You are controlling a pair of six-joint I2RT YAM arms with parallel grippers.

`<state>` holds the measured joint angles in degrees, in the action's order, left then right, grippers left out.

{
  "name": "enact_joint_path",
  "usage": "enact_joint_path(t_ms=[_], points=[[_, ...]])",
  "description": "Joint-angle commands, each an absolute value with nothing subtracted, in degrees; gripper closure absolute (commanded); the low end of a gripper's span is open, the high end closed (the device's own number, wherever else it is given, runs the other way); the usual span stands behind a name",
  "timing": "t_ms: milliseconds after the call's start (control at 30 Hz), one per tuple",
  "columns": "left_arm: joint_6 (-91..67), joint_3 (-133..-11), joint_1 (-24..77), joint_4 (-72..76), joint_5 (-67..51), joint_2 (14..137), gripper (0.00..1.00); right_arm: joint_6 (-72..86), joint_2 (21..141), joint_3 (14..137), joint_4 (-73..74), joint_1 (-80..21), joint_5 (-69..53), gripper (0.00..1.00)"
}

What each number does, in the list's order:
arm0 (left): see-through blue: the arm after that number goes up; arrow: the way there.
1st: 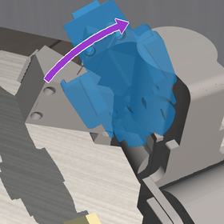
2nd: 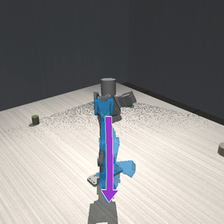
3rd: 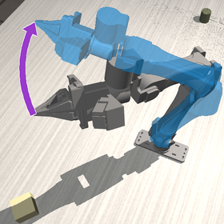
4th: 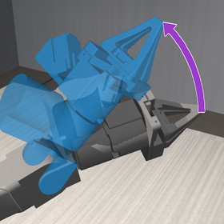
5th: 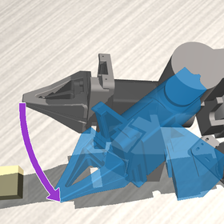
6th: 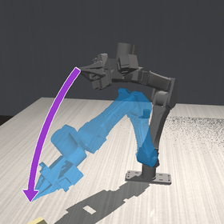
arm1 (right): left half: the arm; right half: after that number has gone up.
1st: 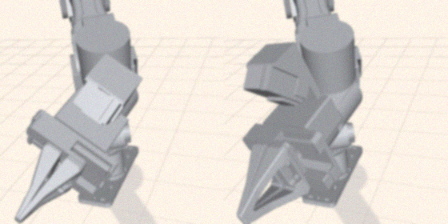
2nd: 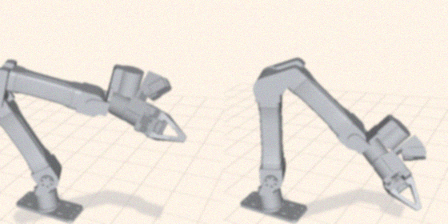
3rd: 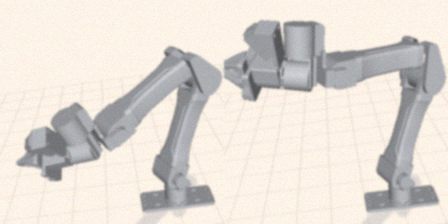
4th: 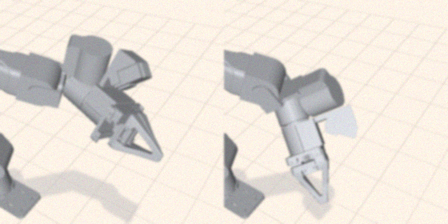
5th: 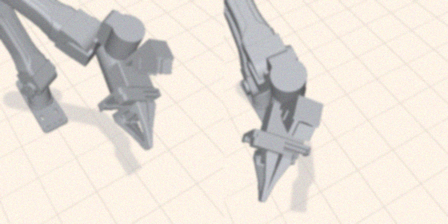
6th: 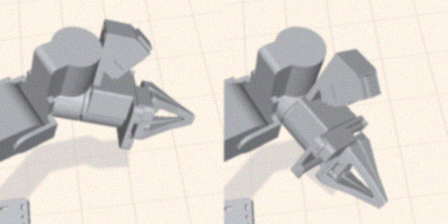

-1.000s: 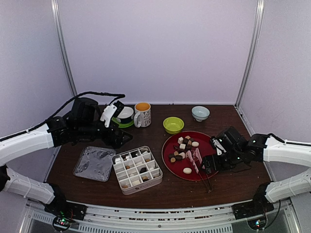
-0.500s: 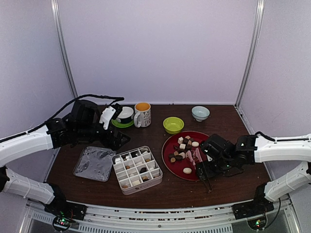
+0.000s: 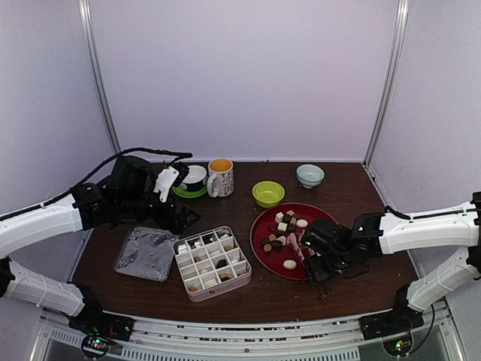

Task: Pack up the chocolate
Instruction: Adjust the clamp on the plate.

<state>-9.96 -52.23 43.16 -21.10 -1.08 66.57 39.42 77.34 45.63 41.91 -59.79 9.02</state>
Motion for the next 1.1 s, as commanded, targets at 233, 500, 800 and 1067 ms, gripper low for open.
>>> enact_joint_path(t_ms=[233,500,800,1067], points=[[-9.5,-53.0,42.8,-20.9,0.4,67.1,0.02,41.7,80.9,45.5,39.2,-60.6,10.5,0.48],[-9.4,-53.8,42.8,-21.4,0.5,67.5,0.02,41.7,81.7,44.8,38.0,-60.6,10.0,0.60],[-9.3,-54.4,42.8,-21.8,0.4,67.9,0.02,41.4,81.7,44.5,37.4,-60.6,9.7,0.71],[-9.7,-54.7,42.8,-21.9,-0.1,68.3,0.02,41.0,80.7,45.2,38.0,-60.6,10.6,0.81]])
